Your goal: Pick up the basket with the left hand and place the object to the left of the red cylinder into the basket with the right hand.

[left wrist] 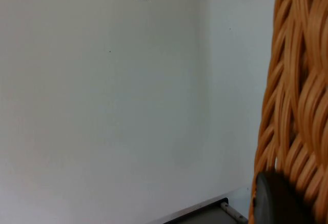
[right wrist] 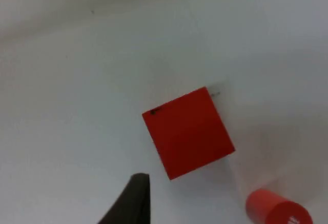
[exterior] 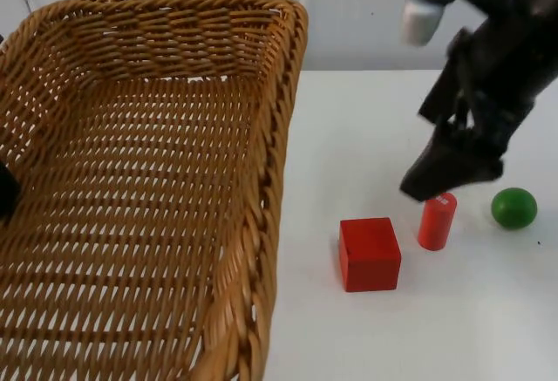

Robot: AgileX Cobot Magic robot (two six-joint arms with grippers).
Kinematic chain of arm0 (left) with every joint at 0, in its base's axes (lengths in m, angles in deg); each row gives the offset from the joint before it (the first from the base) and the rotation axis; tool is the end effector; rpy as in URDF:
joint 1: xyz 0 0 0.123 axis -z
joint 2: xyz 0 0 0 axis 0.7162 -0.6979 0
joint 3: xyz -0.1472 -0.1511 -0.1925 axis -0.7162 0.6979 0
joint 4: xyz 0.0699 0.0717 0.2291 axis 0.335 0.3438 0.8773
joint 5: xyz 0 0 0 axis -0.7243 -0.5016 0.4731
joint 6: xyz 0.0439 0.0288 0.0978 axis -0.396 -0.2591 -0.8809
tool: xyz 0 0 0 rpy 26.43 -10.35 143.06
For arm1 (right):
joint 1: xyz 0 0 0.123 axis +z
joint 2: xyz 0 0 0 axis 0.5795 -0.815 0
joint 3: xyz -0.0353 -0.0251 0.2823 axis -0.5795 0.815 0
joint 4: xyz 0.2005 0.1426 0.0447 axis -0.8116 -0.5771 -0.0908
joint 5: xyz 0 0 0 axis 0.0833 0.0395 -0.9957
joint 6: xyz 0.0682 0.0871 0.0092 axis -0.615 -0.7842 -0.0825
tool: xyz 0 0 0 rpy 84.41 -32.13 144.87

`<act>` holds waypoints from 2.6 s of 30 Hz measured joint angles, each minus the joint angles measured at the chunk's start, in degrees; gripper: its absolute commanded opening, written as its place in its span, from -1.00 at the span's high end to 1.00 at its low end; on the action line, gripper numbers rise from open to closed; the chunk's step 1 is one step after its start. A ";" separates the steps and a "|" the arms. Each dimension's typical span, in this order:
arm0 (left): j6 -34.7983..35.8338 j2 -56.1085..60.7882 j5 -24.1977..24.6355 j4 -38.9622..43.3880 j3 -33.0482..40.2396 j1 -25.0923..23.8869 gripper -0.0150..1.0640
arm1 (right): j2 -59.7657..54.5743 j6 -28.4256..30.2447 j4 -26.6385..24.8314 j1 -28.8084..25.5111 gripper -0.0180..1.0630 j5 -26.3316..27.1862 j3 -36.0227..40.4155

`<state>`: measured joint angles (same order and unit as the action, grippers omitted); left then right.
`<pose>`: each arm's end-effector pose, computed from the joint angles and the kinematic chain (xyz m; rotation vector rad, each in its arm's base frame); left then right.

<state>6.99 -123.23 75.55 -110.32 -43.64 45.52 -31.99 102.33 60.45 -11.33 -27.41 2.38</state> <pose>0.2067 -0.0513 0.2502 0.0927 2.9540 -0.7326 0.3301 0.1880 0.1854 -1.6249 2.1608 0.3580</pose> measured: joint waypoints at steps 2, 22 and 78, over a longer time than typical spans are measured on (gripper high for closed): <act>0.00 0.00 0.00 -0.23 0.00 0.00 0.98 | -0.59 0.52 0.00 0.76 -0.98 0.44 0.00; 0.00 0.00 0.00 -1.92 0.00 0.00 0.98 | -8.33 7.06 -0.11 5.56 -0.98 5.16 0.00; -0.49 0.00 -0.24 -2.03 0.00 0.00 0.98 | -19.38 23.87 -8.04 6.19 0.59 13.83 -0.03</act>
<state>6.50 -123.23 75.30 -112.35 -43.64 45.52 -51.37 126.20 52.40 -5.14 -13.58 2.35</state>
